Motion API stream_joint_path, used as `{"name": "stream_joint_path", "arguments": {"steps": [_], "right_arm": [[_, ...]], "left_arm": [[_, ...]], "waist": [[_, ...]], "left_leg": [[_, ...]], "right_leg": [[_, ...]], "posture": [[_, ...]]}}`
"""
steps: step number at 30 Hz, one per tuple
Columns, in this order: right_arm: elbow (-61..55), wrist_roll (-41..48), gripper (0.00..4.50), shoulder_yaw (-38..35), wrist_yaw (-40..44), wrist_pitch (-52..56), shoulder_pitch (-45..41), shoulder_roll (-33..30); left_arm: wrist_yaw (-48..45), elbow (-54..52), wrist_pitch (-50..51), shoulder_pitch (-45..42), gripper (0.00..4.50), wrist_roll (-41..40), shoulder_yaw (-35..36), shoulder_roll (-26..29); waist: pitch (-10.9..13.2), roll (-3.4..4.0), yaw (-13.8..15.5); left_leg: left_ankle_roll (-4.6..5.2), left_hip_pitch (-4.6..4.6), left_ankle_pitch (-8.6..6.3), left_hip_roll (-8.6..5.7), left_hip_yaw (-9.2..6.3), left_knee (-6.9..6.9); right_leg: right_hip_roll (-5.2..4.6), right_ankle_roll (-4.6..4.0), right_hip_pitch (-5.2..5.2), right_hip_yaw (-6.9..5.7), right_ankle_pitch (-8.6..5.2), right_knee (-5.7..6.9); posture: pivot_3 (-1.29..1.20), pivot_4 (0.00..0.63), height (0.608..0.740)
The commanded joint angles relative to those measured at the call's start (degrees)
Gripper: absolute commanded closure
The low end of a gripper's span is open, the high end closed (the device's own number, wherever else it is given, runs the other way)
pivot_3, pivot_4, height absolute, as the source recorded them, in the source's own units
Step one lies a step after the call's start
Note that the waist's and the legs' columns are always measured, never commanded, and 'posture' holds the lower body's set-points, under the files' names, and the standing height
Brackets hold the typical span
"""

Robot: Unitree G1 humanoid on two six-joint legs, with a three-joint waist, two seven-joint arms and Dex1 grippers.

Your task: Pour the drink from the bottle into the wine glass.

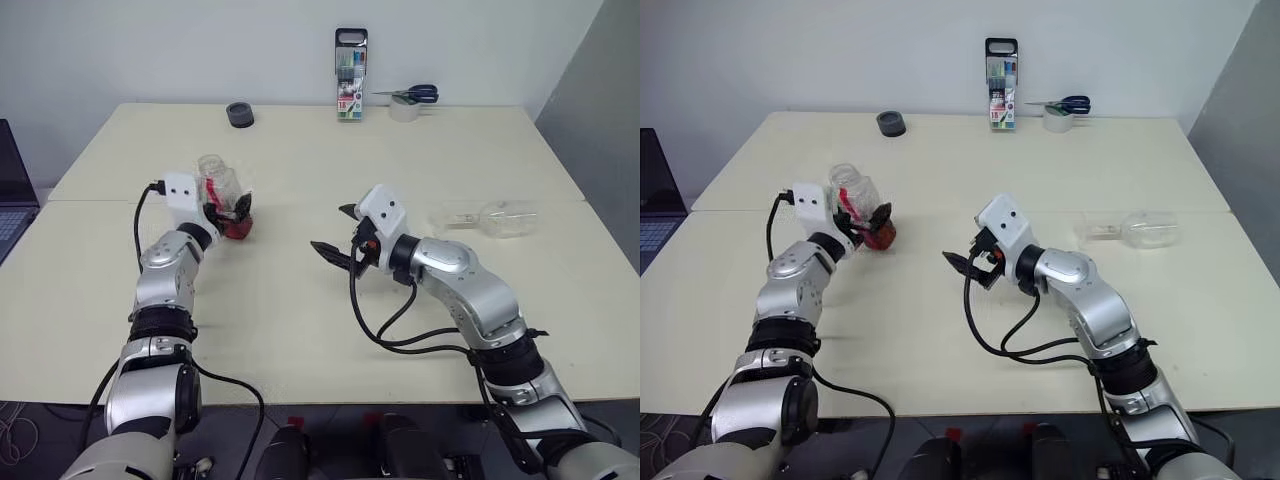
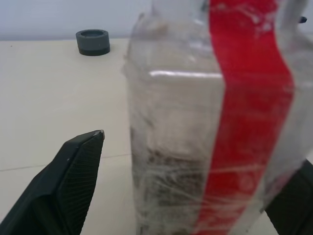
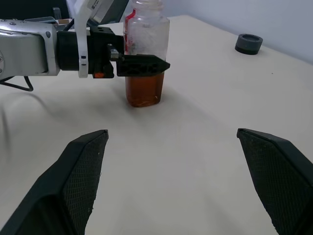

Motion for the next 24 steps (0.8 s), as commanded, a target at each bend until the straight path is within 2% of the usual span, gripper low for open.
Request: {"name": "stream_joint_path", "arguments": {"steps": [1, 14, 18, 24], "right_arm": [[-0.92, -0.90, 0.00, 0.01, -0.19, -1.96, -0.46, 0.55], [-5.92, -3.69, 0.00, -0.59, 0.81, -4.16, 10.13, -4.20], [-10.40, -2.79, 0.00, -2.27, 0.32, -2.08, 15.04, -6.11], [-21.46, 4.08, 0.00, -10.55, -1.16, 9.84, 24.22, -7.63]], "left_arm": [[-0.13, -1.90, -1.68, 0.50, 0.04, 0.91, -0.72, 0.51], [-0.84, -3.03, -6.18, 6.11, 0.04, 2.50, -1.94, 0.49], [-2.01, -9.22, -5.71, 10.89, 0.04, 2.56, -2.52, 1.08], [-8.25, -21.26, -0.52, 20.51, 0.04, 0.31, -3.07, 3.61]], "waist": [[0.00, 0.00, -0.01], [-0.02, -0.03, 0.06], [-0.02, -0.03, 0.04], [-0.02, -0.03, 0.09]], "left_leg": [[0.00, 0.00, 0.00, 0.00, 0.01, 0.00], [0.05, 0.00, -0.03, 0.00, 0.02, -0.05], [0.05, 0.01, -0.03, 0.03, 0.03, -0.07], [0.16, 0.04, -0.09, 0.04, 0.01, -0.14]], "right_leg": [[0.00, 0.00, 0.00, 0.00, 0.00, 0.00], [-0.01, 0.00, 0.00, 0.01, 0.00, -0.03], [0.00, 0.00, 0.00, 0.03, 0.00, -0.03], [-0.01, 0.00, 0.02, 0.06, 0.00, -0.04]], "posture": [[0.00, 0.150, 0.740], [0.00, 0.150, 0.740], [0.00, 0.150, 0.740], [0.00, 0.150, 0.740]]}}
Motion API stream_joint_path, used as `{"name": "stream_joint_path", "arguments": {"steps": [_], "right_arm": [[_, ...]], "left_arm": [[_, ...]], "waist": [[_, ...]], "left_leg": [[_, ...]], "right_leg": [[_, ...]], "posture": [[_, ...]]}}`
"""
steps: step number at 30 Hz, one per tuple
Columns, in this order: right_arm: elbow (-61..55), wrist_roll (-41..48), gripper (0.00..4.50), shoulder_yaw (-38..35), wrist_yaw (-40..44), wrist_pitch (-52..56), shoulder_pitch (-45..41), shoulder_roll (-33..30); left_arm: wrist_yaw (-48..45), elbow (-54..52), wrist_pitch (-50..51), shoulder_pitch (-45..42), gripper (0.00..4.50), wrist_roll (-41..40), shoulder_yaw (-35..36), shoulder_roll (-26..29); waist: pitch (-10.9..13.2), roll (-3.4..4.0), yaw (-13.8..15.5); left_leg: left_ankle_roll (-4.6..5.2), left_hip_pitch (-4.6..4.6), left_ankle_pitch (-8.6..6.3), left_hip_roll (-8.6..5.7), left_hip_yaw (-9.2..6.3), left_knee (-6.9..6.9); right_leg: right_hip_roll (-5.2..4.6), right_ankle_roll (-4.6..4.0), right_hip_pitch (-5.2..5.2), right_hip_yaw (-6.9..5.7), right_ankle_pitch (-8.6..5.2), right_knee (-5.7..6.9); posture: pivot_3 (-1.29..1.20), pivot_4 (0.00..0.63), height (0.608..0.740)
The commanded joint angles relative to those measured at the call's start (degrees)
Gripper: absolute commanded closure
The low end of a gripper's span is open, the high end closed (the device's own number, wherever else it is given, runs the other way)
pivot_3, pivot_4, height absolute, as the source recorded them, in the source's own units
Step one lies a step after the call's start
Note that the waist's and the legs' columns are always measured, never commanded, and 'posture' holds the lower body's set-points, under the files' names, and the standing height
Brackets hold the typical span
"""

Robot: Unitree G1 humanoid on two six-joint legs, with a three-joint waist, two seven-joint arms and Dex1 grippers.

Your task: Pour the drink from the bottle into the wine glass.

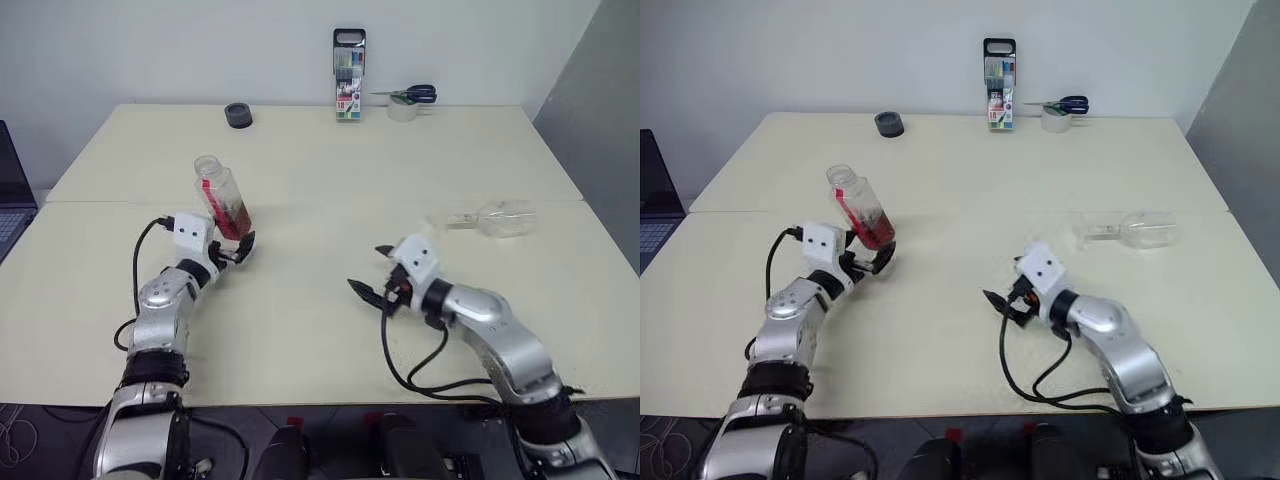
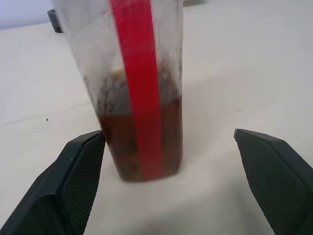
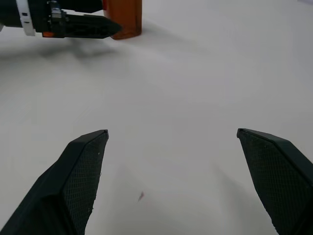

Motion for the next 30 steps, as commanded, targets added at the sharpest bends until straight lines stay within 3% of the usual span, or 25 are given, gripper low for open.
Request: {"name": "stream_joint_path", "arguments": {"steps": [1, 9, 14, 20, 25, 30], "right_arm": [[-7.79, 5.13, 0.00, -6.89, -1.87, 7.78, 2.86, -0.09], [-9.17, 14.16, 0.00, -25.29, -12.70, 20.37, 2.41, 8.90], [-5.35, 17.81, 0.00, -33.73, -20.84, 23.61, -3.92, 15.75], [0.54, 26.49, 0.00, -48.86, -33.53, 29.46, -14.22, 26.03], [7.58, 33.47, 0.00, -56.75, -44.00, 25.99, -22.06, 31.14], [17.37, 36.75, 0.00, -57.26, -48.83, 17.97, -25.83, 30.40]], "left_arm": [[-4.19, -7.21, 3.21, 3.96, 0.04, -2.13, 0.02, 2.67], [-16.64, -17.69, 10.09, 9.42, 0.04, -6.79, -3.73, 5.98], [-23.79, -18.78, 10.83, 4.11, 0.04, -7.58, -7.64, 6.51], [-33.24, -16.82, 8.40, -5.05, 0.04, -6.90, -12.19, 7.59], [-38.42, -15.87, 9.52, -10.75, 0.04, -7.91, -14.43, 7.22], [-44.60, -13.31, 9.73, -14.87, 0.04, -8.55, -15.99, 7.07]], "waist": [[0.00, 0.00, 0.02], [0.00, 0.00, 0.33], [0.00, 0.02, 0.32], [-0.01, 0.07, 0.13], [0.04, 0.17, -0.10], [0.07, 0.23, -0.45]], "left_leg": [[0.02, 0.00, -0.01, -0.01, 0.01, 0.00], [0.03, 0.06, -0.01, 0.02, 0.03, -0.01], [0.03, 0.07, -0.01, 0.02, 0.06, -0.02], [0.02, 0.08, -0.01, 0.03, 0.12, -0.08], [0.03, 0.09, -0.01, 0.02, 0.15, -0.10], [0.04, 0.10, -0.01, 0.02, 0.22, -0.12]], "right_leg": [[0.00, 0.00, 0.00, 0.01, 0.00, -0.03], [0.05, 0.01, 0.07, 0.00, -0.01, -0.01], [0.07, 0.00, 0.07, 0.00, -0.01, 0.00], [0.09, -0.01, 0.04, 0.04, 0.00, 0.02], [0.09, -0.02, 0.02, 0.07, -0.01, 0.02], [0.10, -0.03, 0.01, 0.10, -0.02, 0.03]], "posture": [[0.00, 0.150, 0.740], [0.00, 0.150, 0.740], [0.00, 0.150, 0.740], [0.00, 0.150, 0.740], [0.00, 0.150, 0.740], [0.00, 0.150, 0.740]]}}
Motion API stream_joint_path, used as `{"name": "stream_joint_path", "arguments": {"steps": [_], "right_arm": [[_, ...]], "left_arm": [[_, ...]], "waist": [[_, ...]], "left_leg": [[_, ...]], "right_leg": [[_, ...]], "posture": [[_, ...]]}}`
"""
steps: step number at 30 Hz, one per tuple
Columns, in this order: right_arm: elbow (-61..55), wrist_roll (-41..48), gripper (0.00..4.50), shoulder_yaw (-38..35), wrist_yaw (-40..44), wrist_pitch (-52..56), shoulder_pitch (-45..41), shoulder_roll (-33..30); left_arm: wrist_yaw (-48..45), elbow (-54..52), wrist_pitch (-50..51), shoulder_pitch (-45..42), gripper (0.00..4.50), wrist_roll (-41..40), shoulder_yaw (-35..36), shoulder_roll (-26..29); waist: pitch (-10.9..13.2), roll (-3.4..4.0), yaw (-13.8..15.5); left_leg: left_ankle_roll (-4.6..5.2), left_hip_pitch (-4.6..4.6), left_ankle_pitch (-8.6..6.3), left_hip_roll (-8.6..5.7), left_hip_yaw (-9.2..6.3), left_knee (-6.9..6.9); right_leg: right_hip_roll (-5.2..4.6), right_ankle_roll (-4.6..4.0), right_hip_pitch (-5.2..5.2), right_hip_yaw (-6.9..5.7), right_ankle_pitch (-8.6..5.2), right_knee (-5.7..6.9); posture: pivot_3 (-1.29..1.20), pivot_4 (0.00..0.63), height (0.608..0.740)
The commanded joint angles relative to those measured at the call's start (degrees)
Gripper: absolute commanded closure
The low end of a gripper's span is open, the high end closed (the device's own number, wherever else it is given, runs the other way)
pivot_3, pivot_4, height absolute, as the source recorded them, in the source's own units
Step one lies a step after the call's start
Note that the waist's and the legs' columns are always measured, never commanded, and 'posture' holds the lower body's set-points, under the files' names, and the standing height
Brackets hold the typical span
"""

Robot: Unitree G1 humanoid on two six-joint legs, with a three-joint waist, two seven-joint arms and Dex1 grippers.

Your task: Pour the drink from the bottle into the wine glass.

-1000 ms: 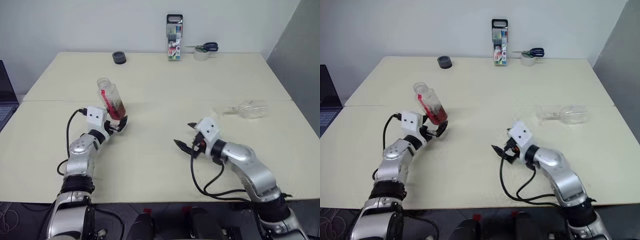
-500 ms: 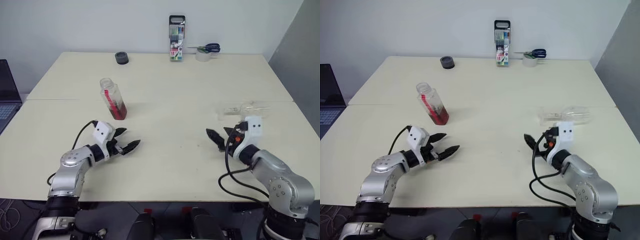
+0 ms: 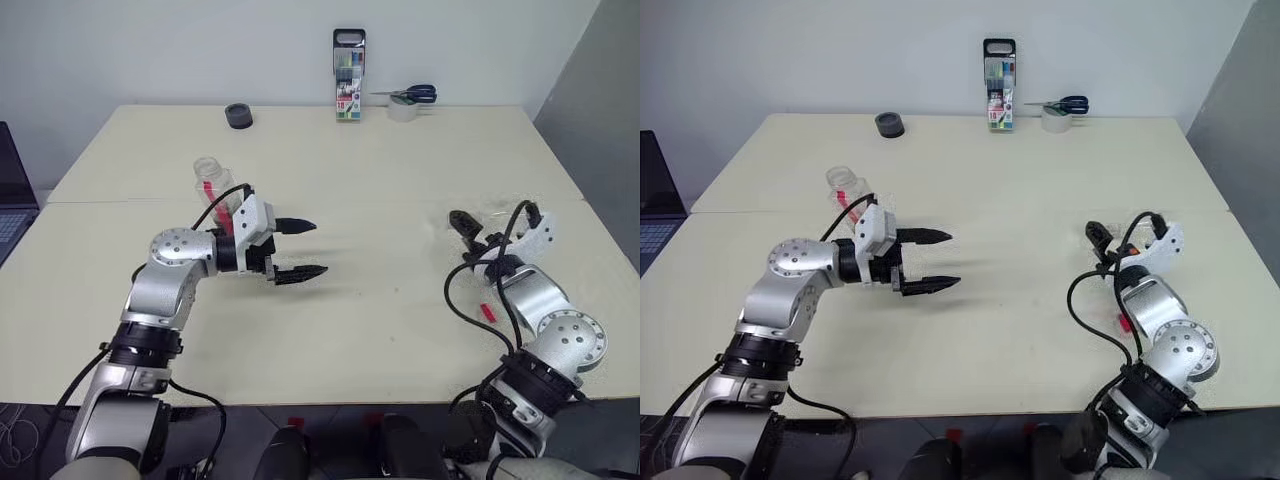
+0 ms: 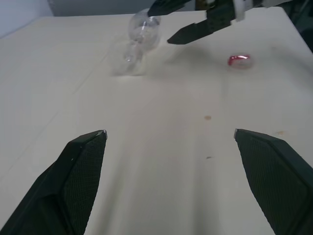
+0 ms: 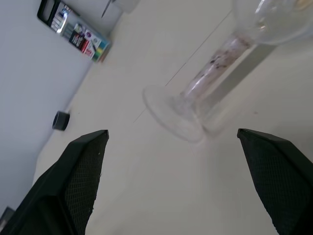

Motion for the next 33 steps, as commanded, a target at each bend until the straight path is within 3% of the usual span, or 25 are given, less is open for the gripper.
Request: {"name": "stream_joint_path", "arguments": {"steps": [1, 23, 27, 33], "right_arm": [[5.99, 2.85, 0.00, 0.34, -1.80, -6.83, -4.23, 1.01], [41.98, 1.93, 0.00, 5.01, 7.60, -32.83, -12.69, -10.23], [47.37, 1.95, 0.91, 4.97, 9.70, -35.90, -14.24, -11.78], [53.59, 2.22, 3.05, 4.96, 12.01, -38.37, -15.30, -13.37]], "left_arm": [[-4.37, 1.52, -0.45, -3.38, 0.04, -1.34, -0.76, 0.18], [-7.00, 3.50, -1.77, -5.90, 0.04, -0.20, -1.67, -1.19], [-7.14, 3.38, -2.01, -5.81, 0.00, 0.00, -1.85, -1.25], [-7.26, 3.29, -2.37, -5.57, 0.00, 0.39, -2.06, -1.17]], "waist": [[0.02, 0.03, -0.26], [0.05, 0.12, -1.50], [0.06, 0.12, -1.51], [0.05, 0.12, -1.51]], "left_leg": [[0.01, 0.00, 0.00, 0.00, 0.01, 0.00], [0.02, 0.01, 0.01, 0.02, 0.08, 0.00], [0.02, 0.02, 0.01, 0.02, 0.09, 0.00], [0.02, 0.01, 0.01, 0.02, 0.10, 0.00]], "right_leg": [[0.01, 0.00, -0.01, 0.01, 0.00, 0.01], [0.05, 0.00, -0.01, 0.11, 0.00, 0.01], [0.05, 0.00, -0.01, 0.12, 0.00, 0.02], [0.04, 0.00, -0.01, 0.13, 0.00, 0.01]], "posture": [[0.00, 0.150, 0.740], [0.00, 0.150, 0.740], [0.00, 0.150, 0.740], [0.00, 0.150, 0.740]]}}
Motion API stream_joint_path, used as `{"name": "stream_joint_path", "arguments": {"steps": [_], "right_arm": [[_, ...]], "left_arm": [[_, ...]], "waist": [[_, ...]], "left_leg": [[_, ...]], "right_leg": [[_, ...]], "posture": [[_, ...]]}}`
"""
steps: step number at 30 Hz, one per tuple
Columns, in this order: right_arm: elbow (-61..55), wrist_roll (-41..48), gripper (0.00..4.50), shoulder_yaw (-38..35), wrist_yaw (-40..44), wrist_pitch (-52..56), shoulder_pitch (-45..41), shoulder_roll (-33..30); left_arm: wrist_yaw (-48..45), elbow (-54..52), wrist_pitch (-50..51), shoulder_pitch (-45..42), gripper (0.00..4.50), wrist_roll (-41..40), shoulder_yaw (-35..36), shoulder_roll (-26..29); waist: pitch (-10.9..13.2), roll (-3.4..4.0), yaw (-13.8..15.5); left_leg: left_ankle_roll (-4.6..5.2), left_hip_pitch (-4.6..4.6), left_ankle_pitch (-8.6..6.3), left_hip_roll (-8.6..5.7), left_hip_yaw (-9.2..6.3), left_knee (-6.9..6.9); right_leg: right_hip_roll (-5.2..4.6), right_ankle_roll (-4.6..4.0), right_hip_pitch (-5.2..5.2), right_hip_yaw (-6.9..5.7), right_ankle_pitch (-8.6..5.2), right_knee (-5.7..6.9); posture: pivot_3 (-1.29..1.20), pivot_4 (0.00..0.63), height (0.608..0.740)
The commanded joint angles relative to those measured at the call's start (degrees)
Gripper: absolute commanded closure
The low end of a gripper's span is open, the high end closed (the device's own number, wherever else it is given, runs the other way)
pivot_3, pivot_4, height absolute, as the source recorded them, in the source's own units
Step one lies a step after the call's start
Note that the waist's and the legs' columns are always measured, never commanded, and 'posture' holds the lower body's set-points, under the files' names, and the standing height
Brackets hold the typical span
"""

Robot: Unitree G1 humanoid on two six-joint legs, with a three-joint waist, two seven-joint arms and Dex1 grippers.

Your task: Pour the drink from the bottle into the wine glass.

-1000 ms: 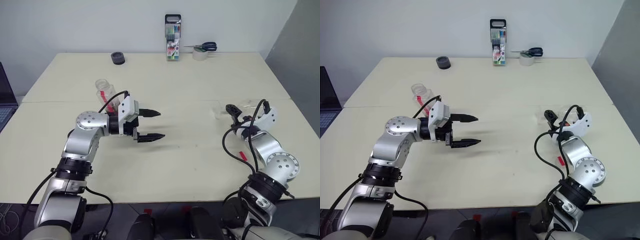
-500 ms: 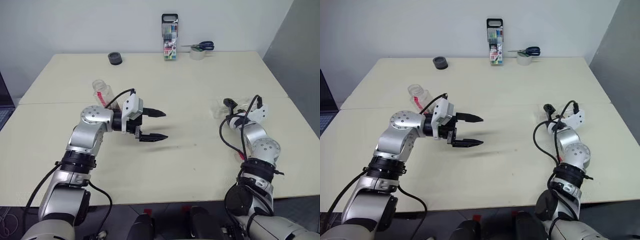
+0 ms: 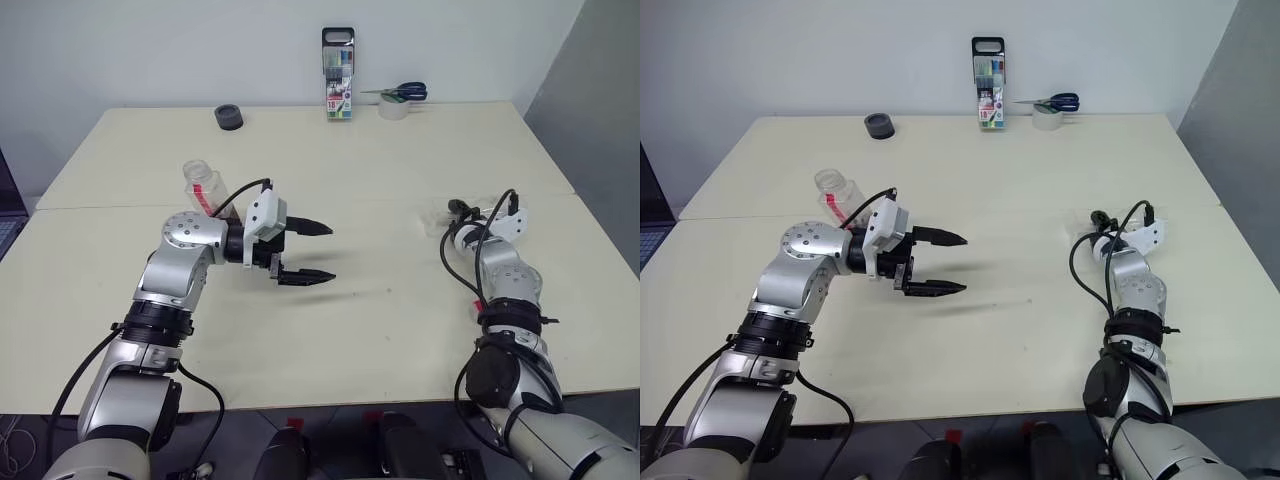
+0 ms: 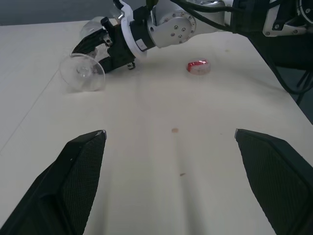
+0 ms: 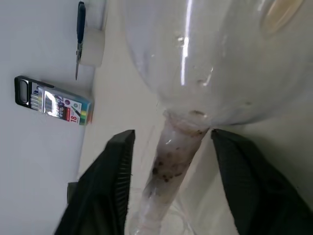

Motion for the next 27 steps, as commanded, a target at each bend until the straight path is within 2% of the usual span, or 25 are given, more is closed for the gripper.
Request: {"name": "stream_joint_path", "arguments": {"steps": [1, 3, 4, 7, 12, 16, 20, 27], "right_arm": [[1.29, 0.61, 3.43, 0.54, 1.12, -0.66, -1.07, -0.58], [0.04, 1.07, 4.07, 1.06, 1.56, 0.40, -0.58, -0.11], [-1.58, 0.77, 4.25, 2.06, 1.61, 1.11, 0.06, 0.10], [-7.09, -2.96, 4.27, 7.58, 2.22, 2.27, 3.15, -0.01], [-18.82, -19.02, 4.27, 27.75, 7.80, 0.40, 13.93, -2.63], [-22.59, -30.06, 4.27, 39.74, 10.06, -4.08, 21.62, -4.08], [-21.53, -35.01, 4.27, 43.15, 11.01, -7.21, 24.42, -3.16], [-16.81, -42.09, 4.27, 46.51, 14.25, -11.85, 23.72, -3.39]], "left_arm": [[0.02, -1.33, -1.00, -0.88, 0.00, -0.08, 0.15, 0.12], [0.12, -1.47, -0.96, -0.70, 0.00, -0.03, 0.14, 0.15], [0.36, -1.60, -0.82, -0.59, 0.00, -0.03, 0.22, 0.18], [1.41, -2.04, 0.03, -0.19, 0.00, -0.27, 0.72, 0.20], [3.34, -4.64, 2.65, 2.24, 0.00, -1.10, 1.36, 0.90], [5.53, -7.39, 4.56, 5.33, 0.00, -1.05, 1.90, 1.55], [7.16, -8.81, 5.46, 7.76, 0.00, -1.36, 2.64, 2.22], [13.52, -9.25, 4.79, 12.28, 0.00, -0.20, 5.53, 2.61]], "waist": [[0.00, 0.00, 0.00], [-0.01, 0.02, 0.01], [-0.02, 0.02, 0.06], [-0.02, 0.02, 0.11], [-0.12, 0.11, 0.10], [-0.26, 0.07, 0.16], [-0.51, -0.17, 0.24], [-0.87, -0.41, 0.25]], "left_leg": [[0.00, 0.01, 0.00, 0.01, 0.00, 0.00], [0.00, 0.01, 0.00, 0.00, -0.01, 0.02], [0.00, 0.01, 0.00, 0.00, -0.02, 0.02], [0.00, -0.03, 0.00, -0.02, -0.09, 0.01], [0.00, -0.01, 0.00, -0.03, -0.15, -0.01], [0.00, -0.01, 0.00, -0.03, -0.23, 0.00], [0.00, 0.06, 0.00, 0.00, -0.24, 0.01], [0.00, 0.17, 0.00, 0.04, -0.23, -0.01]], "right_leg": [[0.00, 0.00, 0.00, 0.00, 0.00, 0.00], [0.00, 0.00, 0.01, 0.00, 0.00, 0.01], [0.00, 0.00, 0.02, -0.01, 0.00, 0.01], [0.00, 0.00, 0.03, -0.04, 0.00, 0.00], [0.00, 0.00, 0.02, -0.05, 0.00, 0.01], [0.00, 0.01, 0.06, -0.10, -0.01, -0.02], [0.03, 0.01, 0.11, -0.13, -0.02, -0.02], [0.05, -0.02, 0.17, -0.13, -0.03, -0.03]], "posture": [[0.00, 0.150, 0.740], [0.00, 0.150, 0.740], [0.00, 0.150, 0.740], [0.00, 0.150, 0.740], [0.00, 0.150, 0.740], [0.00, 0.150, 0.740], [0.00, 0.150, 0.740], [0.00, 0.150, 0.740]]}}
